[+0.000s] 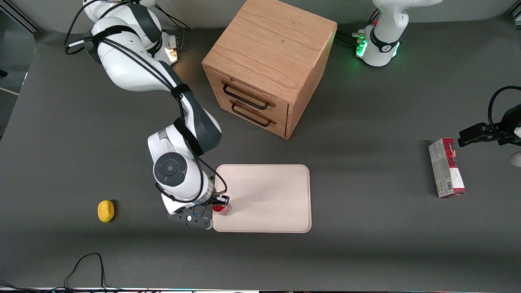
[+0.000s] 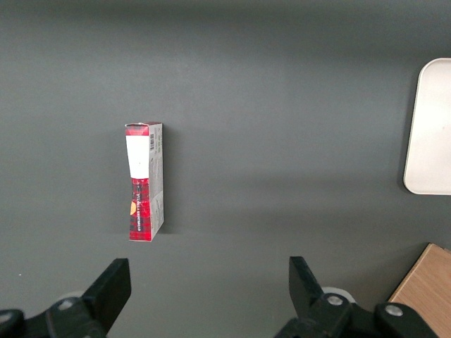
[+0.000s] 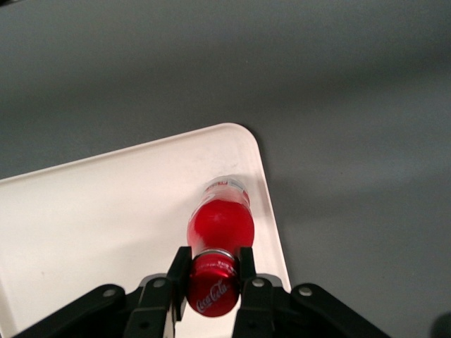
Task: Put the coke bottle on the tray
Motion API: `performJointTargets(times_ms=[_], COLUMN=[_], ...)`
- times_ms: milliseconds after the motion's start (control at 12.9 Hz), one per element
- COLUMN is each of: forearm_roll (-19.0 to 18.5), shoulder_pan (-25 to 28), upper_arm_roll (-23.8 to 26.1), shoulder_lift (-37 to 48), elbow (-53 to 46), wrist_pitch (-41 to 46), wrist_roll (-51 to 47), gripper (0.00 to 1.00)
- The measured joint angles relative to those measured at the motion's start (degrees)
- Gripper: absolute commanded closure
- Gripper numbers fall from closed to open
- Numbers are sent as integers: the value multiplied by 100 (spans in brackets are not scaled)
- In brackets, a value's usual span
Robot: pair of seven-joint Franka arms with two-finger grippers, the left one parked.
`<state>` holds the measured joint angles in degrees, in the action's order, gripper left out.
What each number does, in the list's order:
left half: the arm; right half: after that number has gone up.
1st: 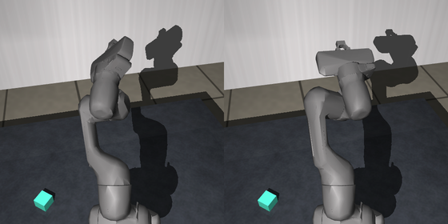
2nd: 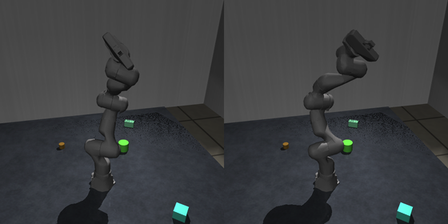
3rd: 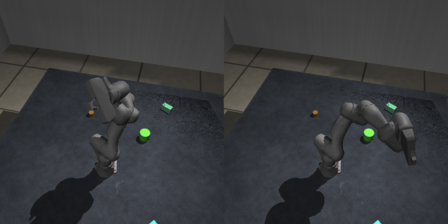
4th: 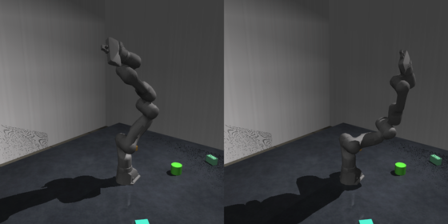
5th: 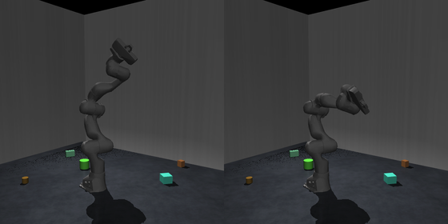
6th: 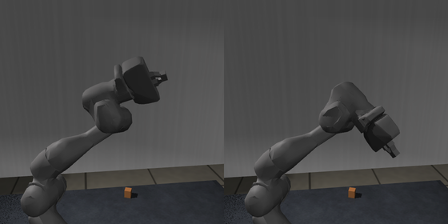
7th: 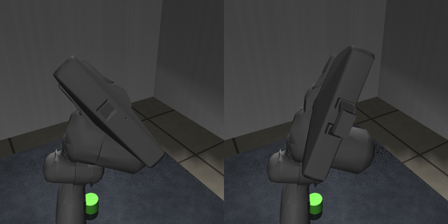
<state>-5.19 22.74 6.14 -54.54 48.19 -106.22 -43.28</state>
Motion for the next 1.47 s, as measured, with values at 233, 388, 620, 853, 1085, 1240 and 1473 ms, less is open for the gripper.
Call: performJointTargets(times_ms=[233,388,620,853,1085,1240,1473], forearm_roll=[0,-1,-5,-16,-21,-24,-25], shoulder_pan=[0,0,1,4,6,7,7], upper_arm_roll=[0,0,0,0,0,0,1], shoulder_lift=[0,0,1,1,1,2,120], elbow=[-20,-20,-26,-41,-50,-62,-109], wrist_pitch=[-17,-18,-54,-63,-63,-60,374], wrist_roll=[-13,-18,-31,-42,-45,-46,-46], gripper=[90,19,0,0,0,0,0])
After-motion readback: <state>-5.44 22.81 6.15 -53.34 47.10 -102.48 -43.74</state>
